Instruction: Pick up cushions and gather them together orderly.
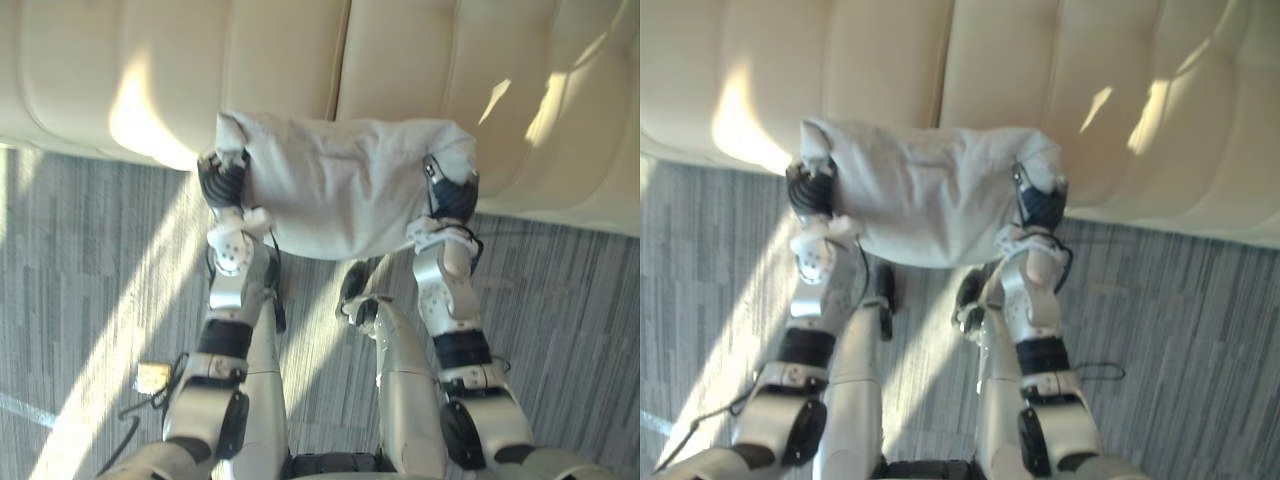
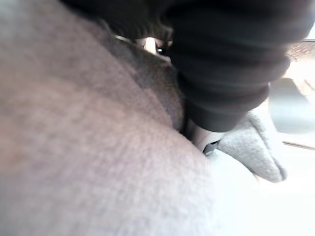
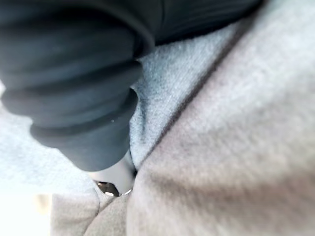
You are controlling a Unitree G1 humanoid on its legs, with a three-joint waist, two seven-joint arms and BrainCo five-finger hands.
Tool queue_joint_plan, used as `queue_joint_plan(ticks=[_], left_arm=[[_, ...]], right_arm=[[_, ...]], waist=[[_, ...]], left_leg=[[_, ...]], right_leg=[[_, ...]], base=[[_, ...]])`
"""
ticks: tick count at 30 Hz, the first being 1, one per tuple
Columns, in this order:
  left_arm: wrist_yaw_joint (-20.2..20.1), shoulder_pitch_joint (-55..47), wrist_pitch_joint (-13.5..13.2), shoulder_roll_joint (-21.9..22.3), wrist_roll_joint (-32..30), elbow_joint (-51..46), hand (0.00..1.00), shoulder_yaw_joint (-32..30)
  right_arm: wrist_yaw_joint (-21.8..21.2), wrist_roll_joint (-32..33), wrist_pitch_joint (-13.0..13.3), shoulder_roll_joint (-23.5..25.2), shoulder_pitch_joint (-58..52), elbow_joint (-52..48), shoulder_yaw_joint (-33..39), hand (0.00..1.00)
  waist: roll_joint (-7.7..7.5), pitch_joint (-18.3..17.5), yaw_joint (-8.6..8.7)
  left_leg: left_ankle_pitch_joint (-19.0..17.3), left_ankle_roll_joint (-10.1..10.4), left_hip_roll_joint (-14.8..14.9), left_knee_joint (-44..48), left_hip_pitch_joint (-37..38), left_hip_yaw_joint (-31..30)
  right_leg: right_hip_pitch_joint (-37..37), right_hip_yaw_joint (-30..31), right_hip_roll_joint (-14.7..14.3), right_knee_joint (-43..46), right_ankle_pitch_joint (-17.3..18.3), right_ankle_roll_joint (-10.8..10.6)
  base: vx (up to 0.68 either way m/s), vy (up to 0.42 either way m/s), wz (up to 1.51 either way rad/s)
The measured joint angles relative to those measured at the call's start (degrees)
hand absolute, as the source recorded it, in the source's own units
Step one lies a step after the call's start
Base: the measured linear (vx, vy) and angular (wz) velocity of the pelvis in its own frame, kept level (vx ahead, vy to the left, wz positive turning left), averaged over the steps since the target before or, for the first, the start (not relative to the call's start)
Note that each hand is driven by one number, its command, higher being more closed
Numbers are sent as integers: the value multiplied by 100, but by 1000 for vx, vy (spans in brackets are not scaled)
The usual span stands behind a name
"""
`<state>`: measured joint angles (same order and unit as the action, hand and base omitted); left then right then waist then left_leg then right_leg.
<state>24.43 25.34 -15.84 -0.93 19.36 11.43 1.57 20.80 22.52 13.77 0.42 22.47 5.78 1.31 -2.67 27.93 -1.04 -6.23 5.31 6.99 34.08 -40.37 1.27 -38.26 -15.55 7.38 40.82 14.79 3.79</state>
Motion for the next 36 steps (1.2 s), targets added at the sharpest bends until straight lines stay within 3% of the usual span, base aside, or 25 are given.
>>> queue_joint_plan(ticks=[6,9,11,14,16,18,20,22,23,24,25,26,28,29,31,32,33,35,36], left_arm=[[-267,-1748,-37,127,250,-1052,100,511],[-466,-2409,-145,106,275,-1267,100,652],[-510,-2614,-161,62,278,-1272,100,767],[-714,-3022,-125,-82,288,-1272,100,846],[-757,-3301,-118,-84,337,-1271,100,911],[-881,-3548,-92,-100,432,-1255,100,971],[-920,-3579,-46,-114,448,-1225,100,978],[-963,-3582,29,-224,446,-1167,100,1043],[-964,-3582,32,-257,445,-1151,100,1075],[-982,-3596,41,-300,443,-1063,100,1148],[-993,-3619,45,-298,443,-1046,100,1165],[-1012,-3633,60,-418,444,-960,100,1182],[-1044,-3605,122,-507,444,-949,100,1226],[-1105,-3612,126,-514,444,-949,100,1225],[-1107,-3620,145,-546,444,-948,100,1219],[-1110,-3627,179,-640,444,-946,100,1220],[-1116,-3636,248,-763,441,-942,100,1219],[-1117,-3623,242,-787,437,-947,100,1205],[-1119,-3604,198,-792,434,-979,100,1170]], right_arm=[[-262,-4,177,1,-1899,-1181,-508,100],[-513,-7,216,-39,-2538,-1199,-660,100],[-605,-16,214,-54,-2759,-1175,-670,100],[-737,-223,205,-62,-3155,-1178,-725,100],[-746,-233,174,-125,-3319,-1176,-785,100],[-750,-232,153,-244,-3451,-1179,-814,100],[-755,-237,145,-283,-3445,-1185,-814,100],[-755,-247,142,-283,-3386,-1175,-800,100],[-755,-251,142,-288,-3371,-1157,-786,100],[-763,-293,139,-334,-3335,-1077,-707,100],[-778,-320,138,-359,-3303,-1016,-671,100],[-804,-415,80,-273,-3195,-761,-636,100],[-862,-457,11,-287,-3195,-703,-588,100],[-914,-505,-30,-287,-3164,-692,-567,100],[-935,-569,-51,-281,-3122,-616,-566,100],[-957,-665,-68,-282,-3020,-414,-566,100],[-961,-680,-98,-286,-2902,-156,-566,100],[-971,-683,-112,-284,-2831,4,-572,100],[-989,-686,-117,-286,-2767,11,-574,100]], waist=[[-6,-577,-121],[-4,-988,-120],[25,-1060,-121],[23,-1138,-134],[37,-1187,-135],[52,-1518,-132],[48,-1612,-168],[24,-1713,-196],[11,-1740,-194],[67,-1850,-207],[128,-1884,-224],[-20,-1971,-223],[-105,-2068,-211],[-107,-2075,-197],[-103,-2069,-202],[-101,-2049,-171],[-99,-2041,-109],[-38,-2045,-104],[-38,-2048,-103]], left_leg=[[-35,22,-60,-746,1484,168],[-67,60,-54,-1117,1959,218],[-105,92,-46,-1182,2172,207],[-208,130,64,-699,2327,217],[-204,126,164,247,2139,150],[-86,-1,353,1046,1802,163],[-209,8,344,1240,1652,209],[-585,27,11,462,1669,105],[-572,33,-76,166,1692,69],[-211,-8,-271,-1024,1960,-46],[189,-92,-280,-1342,2064,-82],[231,-144,-380,-1356,2180,15],[100,-334,-502,-1363,2251,207],[-75,-452,-562,-1371,2408,395],[-178,-490,-567,-1381,2571,483],[-264,-544,-550,-1411,2815,538],[-307,-606,-532,-1492,3138,569],[-308,-607,-428,-1682,3410,576],[-309,-604,-376,-1792,3462,578]], right_leg=[[1400,-10,-15,-646,103,-192],[1832,-51,-66,-945,177,-292],[2065,-69,-116,-1060,192,-286],[2479,-30,-229,-1165,368,-215],[2788,-58,-293,-1169,493,-177],[3002,-31,-389,-1257,568,-87],[3137,28,-418,-1393,549,-50],[3374,67,-344,-1713,476,-90],[3407,69,-325,-1768,455,-127],[3510,122,-327,-1940,401,-228],[3575,186,-372,-1996,394,-291],[3648,342,-260,-2066,371,-428],[3723,424,-96,-2172,297,-562],[3623,532,37,-1855,214,-715],[3449,536,125,-1290,155,-819],[3159,548,280,-381,-11,-888],[2905,533,392,362,-7,-743],[2692,460,363,520,163,-664],[2565,415,340,156,189,-637]], base=[[186,1,1],[138,-26,-1],[133,-35,-1],[114,-35,-6],[77,-34,-4],[227,-5,2],[228,37,-11],[240,91,-12],[313,138,-15],[277,141,-25],[285,154,-41],[319,162,-35],[369,191,-32],[273,188,-37],[219,154,-35],[204,123,-27],[200,100,-20],[143,41,-5],[102,-2,2]])
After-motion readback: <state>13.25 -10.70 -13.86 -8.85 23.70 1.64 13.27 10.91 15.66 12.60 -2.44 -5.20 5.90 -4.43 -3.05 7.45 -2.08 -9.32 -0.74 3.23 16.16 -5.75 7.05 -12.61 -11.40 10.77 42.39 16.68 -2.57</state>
